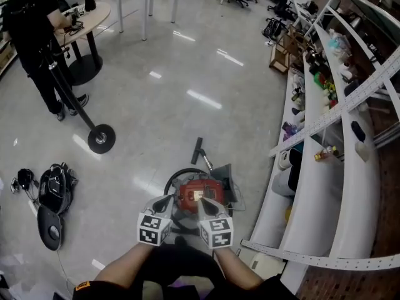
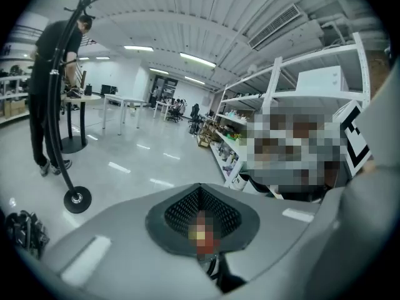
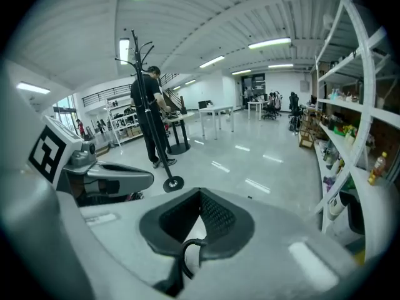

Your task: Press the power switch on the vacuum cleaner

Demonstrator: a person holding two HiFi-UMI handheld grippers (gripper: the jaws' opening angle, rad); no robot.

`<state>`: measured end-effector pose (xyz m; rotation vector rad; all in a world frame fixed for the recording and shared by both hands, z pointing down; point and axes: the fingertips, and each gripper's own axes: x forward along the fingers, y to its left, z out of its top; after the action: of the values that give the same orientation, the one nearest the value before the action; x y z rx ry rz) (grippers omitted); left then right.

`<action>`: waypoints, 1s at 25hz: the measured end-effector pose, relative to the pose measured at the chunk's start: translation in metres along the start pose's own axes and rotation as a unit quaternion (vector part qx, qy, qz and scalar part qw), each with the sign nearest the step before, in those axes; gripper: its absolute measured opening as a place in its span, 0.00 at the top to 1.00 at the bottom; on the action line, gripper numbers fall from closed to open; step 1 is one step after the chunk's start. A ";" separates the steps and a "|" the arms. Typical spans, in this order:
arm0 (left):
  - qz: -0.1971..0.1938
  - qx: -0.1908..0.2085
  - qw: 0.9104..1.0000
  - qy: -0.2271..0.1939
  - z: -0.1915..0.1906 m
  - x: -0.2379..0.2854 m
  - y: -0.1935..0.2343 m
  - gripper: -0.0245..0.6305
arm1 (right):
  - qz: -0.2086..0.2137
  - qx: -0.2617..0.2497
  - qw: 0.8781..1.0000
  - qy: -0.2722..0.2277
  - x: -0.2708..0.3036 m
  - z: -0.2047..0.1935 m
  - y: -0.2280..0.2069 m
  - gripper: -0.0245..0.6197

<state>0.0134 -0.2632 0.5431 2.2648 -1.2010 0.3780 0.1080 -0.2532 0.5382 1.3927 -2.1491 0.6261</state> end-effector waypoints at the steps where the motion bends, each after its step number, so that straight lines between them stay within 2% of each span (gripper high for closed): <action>1: 0.005 -0.002 1.000 -0.007 0.006 -0.010 -0.005 0.94 | 0.004 -0.003 1.000 -0.006 -0.010 0.006 0.003 0.97; 6: 0.033 -0.001 0.998 -0.047 0.016 -0.051 -0.028 0.94 | 0.026 -0.030 0.998 -0.050 -0.062 0.027 0.018 0.97; 13: 0.074 -0.006 0.993 -0.092 0.019 -0.096 -0.066 0.94 | 0.061 -0.061 0.992 -0.091 -0.109 0.029 0.030 0.97; 18: 0.097 -0.003 0.990 -0.104 0.003 -0.120 -0.082 0.94 | 0.086 -0.067 0.990 -0.091 -0.124 0.009 0.036 0.97; 25: 0.135 -0.007 0.985 -0.105 -0.015 -0.157 -0.077 0.94 | 0.120 -0.077 0.984 -0.102 -0.136 0.003 0.067 0.97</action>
<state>-0.0110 -0.1136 0.4546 2.1756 -1.6212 0.2315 0.0938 -0.1356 0.4432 1.1686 -2.4961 0.4064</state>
